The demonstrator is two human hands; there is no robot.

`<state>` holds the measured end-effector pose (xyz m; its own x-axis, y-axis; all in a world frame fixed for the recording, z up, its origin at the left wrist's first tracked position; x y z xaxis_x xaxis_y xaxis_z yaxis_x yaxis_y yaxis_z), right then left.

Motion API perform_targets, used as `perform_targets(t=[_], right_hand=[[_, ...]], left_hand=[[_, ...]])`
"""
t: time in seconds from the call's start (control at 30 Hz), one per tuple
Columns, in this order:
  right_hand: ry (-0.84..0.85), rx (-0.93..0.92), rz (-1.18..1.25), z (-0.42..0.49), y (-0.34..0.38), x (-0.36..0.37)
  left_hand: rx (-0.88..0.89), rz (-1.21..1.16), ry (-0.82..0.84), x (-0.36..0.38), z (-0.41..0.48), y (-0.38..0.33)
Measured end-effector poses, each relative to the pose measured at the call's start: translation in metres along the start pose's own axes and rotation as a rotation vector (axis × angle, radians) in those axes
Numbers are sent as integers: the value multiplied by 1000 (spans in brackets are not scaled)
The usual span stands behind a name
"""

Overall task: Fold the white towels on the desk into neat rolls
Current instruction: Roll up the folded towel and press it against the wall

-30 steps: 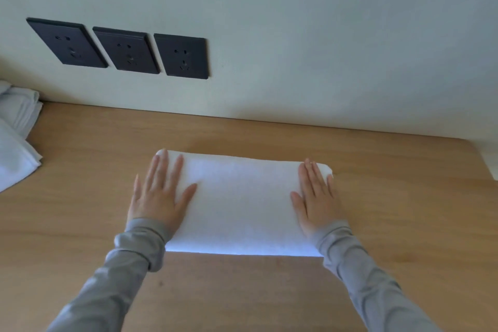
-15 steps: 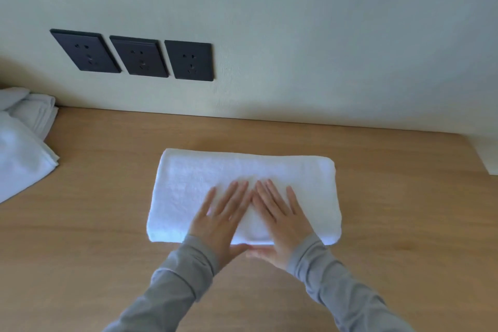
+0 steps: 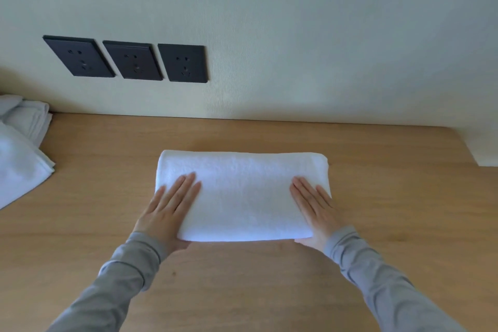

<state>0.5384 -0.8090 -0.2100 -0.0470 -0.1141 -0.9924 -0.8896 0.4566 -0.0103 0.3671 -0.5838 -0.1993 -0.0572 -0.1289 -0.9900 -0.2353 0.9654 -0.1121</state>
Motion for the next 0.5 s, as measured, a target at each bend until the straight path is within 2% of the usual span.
perform_targets(t=[0.07,0.13,0.2,0.27,0.33,0.37,0.43,0.5], right_hand=[[-59,38,40,-6,2,-5],[-135,252,316,-26,1,-7],[-335,657,715,-63,-5,-2],[-533,1124,1121,-106,1,20],[-531,1484,1510,-124,25,52],[-474,1594,1692,-122,41,63],[-359,1675,2014,-103,66,71],[-326,1653,2225,-77,74,67]], left_hand=[[-34,-22,-7,-1,-6,-1],[-203,-224,-91,-6,-19,-2],[-544,-572,-281,-7,-45,2],[-1036,-905,-468,11,-87,7],[-1419,-1255,-396,43,-111,-13],[-1511,-1483,-309,59,-110,-29],[-1540,-1911,-163,76,-92,-59],[-1482,-2094,-156,73,-69,-63]])
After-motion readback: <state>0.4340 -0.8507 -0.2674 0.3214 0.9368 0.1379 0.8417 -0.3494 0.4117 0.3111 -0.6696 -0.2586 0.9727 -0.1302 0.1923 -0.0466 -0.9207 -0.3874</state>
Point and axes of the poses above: each hand's wrist, its own z-axis towards the middle knuckle, its own x-axis out of the palm, y = z × x, the point moved 8 cm from there along z, towards the middle knuckle, and after that the axes turned 3 degrees about -y, right-handed, at the moved point
